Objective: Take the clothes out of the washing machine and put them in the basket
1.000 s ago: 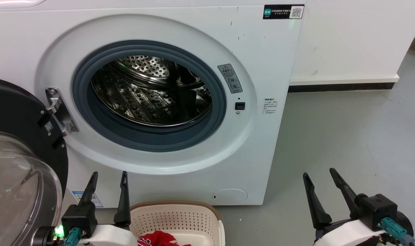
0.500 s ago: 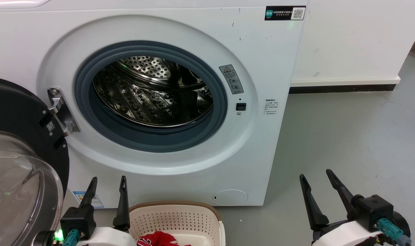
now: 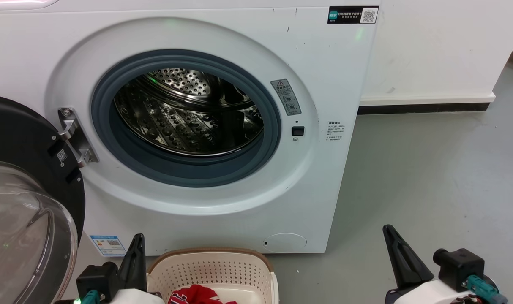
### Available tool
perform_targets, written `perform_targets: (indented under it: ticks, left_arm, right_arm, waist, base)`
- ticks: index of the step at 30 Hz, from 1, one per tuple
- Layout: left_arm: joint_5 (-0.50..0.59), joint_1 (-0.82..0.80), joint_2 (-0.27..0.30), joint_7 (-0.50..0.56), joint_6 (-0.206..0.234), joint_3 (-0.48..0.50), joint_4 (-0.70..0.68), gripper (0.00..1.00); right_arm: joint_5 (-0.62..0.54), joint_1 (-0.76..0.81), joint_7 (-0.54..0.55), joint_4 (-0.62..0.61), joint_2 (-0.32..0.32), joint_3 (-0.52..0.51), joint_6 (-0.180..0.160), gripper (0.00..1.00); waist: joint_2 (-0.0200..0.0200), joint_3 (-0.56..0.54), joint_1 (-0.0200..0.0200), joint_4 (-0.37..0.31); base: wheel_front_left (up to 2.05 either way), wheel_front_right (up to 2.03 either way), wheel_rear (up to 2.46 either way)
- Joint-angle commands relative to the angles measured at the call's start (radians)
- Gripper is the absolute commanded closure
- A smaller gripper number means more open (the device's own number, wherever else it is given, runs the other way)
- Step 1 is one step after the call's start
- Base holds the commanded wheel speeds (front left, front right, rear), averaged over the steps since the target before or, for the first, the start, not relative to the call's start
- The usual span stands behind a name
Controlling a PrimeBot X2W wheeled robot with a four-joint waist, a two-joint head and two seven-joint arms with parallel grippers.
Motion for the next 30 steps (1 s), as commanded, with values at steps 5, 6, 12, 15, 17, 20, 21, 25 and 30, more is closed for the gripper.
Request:
perform_targets:
  ticks: [5,6,12,15,17,20,21,25,30]
  left_arm:
    - [-0.137,-0.034,-0.004,0.018,-0.023,0.019,0.005,1.0]
    - [-0.156,-0.037,-0.005,0.02,-0.026,0.021,0.009,1.0]
    - [-0.265,-0.056,-0.012,0.035,-0.044,0.035,0.031,1.0]
    - [-0.3,-0.062,-0.014,0.04,-0.05,0.039,0.038,1.0]
    - [-0.333,-0.068,-0.016,0.045,-0.055,0.043,0.044,1.0]
    - [-0.414,-0.081,-0.022,0.056,-0.069,0.054,0.06,1.0]
    - [-0.43,-0.084,-0.023,0.058,-0.071,0.056,0.063,1.0]
    - [-0.49,-0.094,-0.027,0.067,-0.081,0.064,0.074,1.0]
    - [-0.562,-0.106,-0.032,0.078,-0.092,0.074,0.086,1.0]
  right_arm:
    - [0.153,-0.033,0.003,0.01,-0.012,-0.009,0.0,1.0]
    - [0.174,-0.037,0.003,0.014,-0.013,-0.011,0.0,1.0]
    - [0.294,-0.056,0.007,0.038,-0.02,-0.019,0.0,1.0]
    - [0.331,-0.062,0.008,0.045,-0.022,-0.021,0.0,1.0]
    - [0.368,-0.068,0.01,0.052,-0.024,-0.024,0.0,1.0]
    - [0.455,-0.081,0.014,0.069,-0.028,-0.032,0.0,1.0]
    - [0.472,-0.084,0.015,0.072,-0.028,-0.033,0.0,1.0]
    - [0.537,-0.093,0.018,0.084,-0.031,-0.04,0.0,1.0]
    - [0.614,-0.106,0.023,0.099,-0.033,-0.048,0.0,1.0]
  waist:
    - [0.0,0.004,0.0,0.001]
    - [0.0,0.005,0.0,0.001]
    - [0.0,0.009,0.0,0.002]
    - [0.0,0.01,0.0,0.002]
    - [0.0,0.012,0.0,0.002]
    - [0.0,0.015,0.0,0.003]
    - [0.0,0.016,0.0,0.003]
    - [0.0,0.018,0.0,0.003]
    - [0.0,0.022,0.0,0.004]
  base:
    - [0.0,0.0,0.0]
    - [0.0,0.0,0.0]
    - [0.0,0.0,0.0]
    - [0.0,0.0,0.0]
    - [0.0,0.0,0.0]
    - [0.0,0.0,0.0]
    - [0.0,0.0,0.0]
    - [0.0,0.0,0.0]
    - [0.0,0.0,0.0]
